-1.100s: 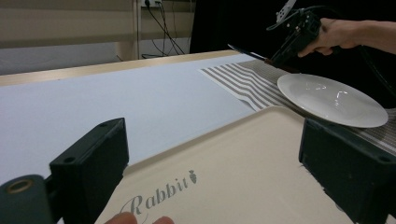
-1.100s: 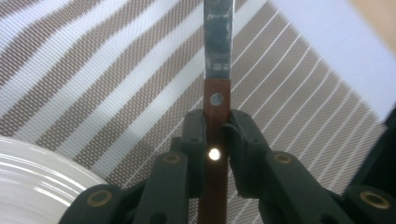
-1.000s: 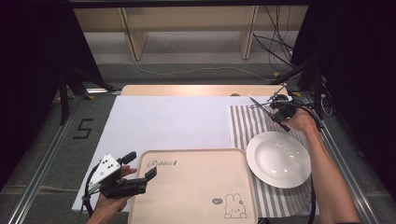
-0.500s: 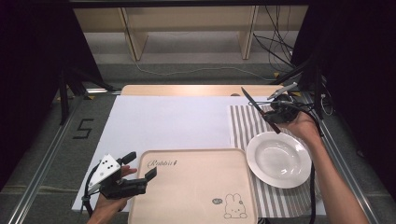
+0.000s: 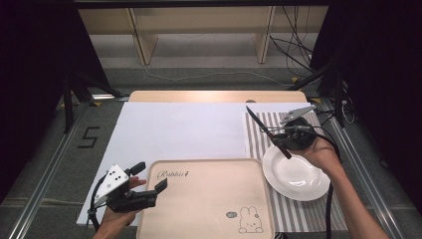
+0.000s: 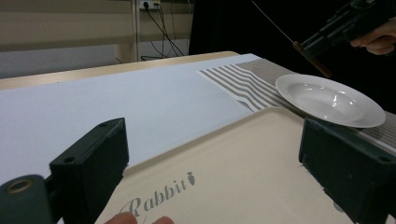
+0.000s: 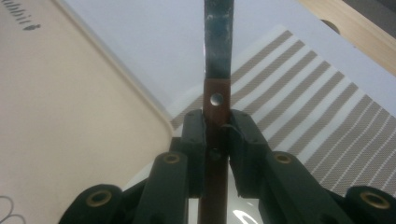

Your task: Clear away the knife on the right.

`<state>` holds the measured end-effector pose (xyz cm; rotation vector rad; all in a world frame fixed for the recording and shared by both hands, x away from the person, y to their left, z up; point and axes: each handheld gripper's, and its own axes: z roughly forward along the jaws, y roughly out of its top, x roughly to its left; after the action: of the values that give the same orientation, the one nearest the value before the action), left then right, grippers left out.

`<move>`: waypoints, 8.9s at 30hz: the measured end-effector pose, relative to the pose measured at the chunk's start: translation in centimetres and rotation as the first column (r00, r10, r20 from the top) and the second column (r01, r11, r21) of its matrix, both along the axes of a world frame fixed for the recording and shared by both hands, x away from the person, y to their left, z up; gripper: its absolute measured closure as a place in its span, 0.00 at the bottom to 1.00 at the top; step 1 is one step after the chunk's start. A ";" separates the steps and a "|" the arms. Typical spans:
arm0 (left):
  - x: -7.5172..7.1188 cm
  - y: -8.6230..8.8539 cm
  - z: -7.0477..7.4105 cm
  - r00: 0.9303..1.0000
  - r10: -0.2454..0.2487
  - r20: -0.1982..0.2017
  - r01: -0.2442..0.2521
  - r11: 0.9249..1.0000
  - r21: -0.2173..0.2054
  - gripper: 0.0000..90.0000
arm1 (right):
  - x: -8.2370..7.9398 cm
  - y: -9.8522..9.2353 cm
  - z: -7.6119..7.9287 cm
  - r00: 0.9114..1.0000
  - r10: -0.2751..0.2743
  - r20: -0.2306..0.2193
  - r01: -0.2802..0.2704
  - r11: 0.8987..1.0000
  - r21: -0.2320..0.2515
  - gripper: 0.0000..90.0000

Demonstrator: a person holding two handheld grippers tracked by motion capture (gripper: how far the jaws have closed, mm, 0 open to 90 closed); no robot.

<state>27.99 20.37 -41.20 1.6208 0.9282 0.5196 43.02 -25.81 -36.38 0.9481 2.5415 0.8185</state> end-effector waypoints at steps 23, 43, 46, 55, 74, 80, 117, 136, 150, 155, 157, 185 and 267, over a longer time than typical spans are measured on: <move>0.0 0.0 0.0 1.000 0.001 0.000 -0.001 1.000 -0.003 0.09 | -4.7 4.2 -0.7 0.987 0.161 -0.022 -0.161 0.987 0.015 0.86; -0.1 0.2 0.1 1.000 0.005 0.005 -0.005 1.000 -0.002 0.09 | -7.2 7.6 -2.4 0.966 0.253 -0.055 -0.252 0.967 0.035 0.86; -0.2 0.2 0.1 1.000 0.005 0.007 -0.005 1.000 -0.002 0.09 | -7.5 7.8 -2.5 0.962 0.265 -0.065 -0.263 0.964 0.035 0.86; -0.2 0.2 0.1 1.000 0.005 0.008 -0.005 1.000 -0.001 0.09 | -8.3 8.5 -2.5 0.951 0.296 -0.088 -0.292 0.955 0.055 0.86; -0.1 0.1 0.0 1.000 0.007 0.006 -0.007 1.000 0.006 0.09 | -10.8 8.1 -4.7 0.936 0.301 -0.182 -0.291 0.953 0.080 0.86; -0.1 0.3 0.1 1.000 0.011 0.009 -0.011 1.000 0.003 0.09 | -11.6 8.9 -5.6 0.920 0.326 -0.220 -0.316 0.946 0.080 0.86; -0.1 0.3 0.1 1.000 0.008 0.010 -0.008 1.000 0.001 0.09 | -12.1 10.3 -8.5 0.861 0.313 -0.400 -0.355 0.934 -0.033 0.70; -0.1 0.2 0.0 1.000 0.008 0.007 -0.008 1.000 0.004 0.09 | -13.8 12.9 -7.7 0.864 0.487 -0.127 -0.487 0.873 0.026 0.97; -0.1 0.1 0.0 1.000 0.003 0.008 -0.003 1.000 0.011 0.09 | -13.6 13.7 -9.4 0.851 0.499 -0.164 -0.512 0.857 -0.047 0.98; -0.1 0.1 0.0 1.000 0.004 0.006 -0.004 1.000 0.005 0.09 | -13.5 13.6 -9.6 0.862 0.476 -0.175 -0.495 0.865 -0.084 0.98; -0.1 0.1 0.0 1.000 0.004 0.005 -0.004 1.000 0.005 0.09 | -13.4 13.4 -9.6 0.864 0.470 -0.180 -0.489 0.868 -0.081 0.99; -0.2 0.3 0.1 1.000 0.004 0.012 -0.004 1.000 0.004 0.09 | -12.0 10.2 -9.2 0.884 0.400 -0.244 -0.437 0.891 -0.121 0.99; -0.2 0.2 0.1 1.000 0.002 0.012 -0.002 1.000 0.003 0.09 | -10.0 3.1 -1.8 0.995 -0.004 0.100 -0.052 0.833 0.551 0.35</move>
<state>27.78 20.55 -41.11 1.6182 0.9202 0.5318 33.00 -22.72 -38.19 0.9969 2.2646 1.6248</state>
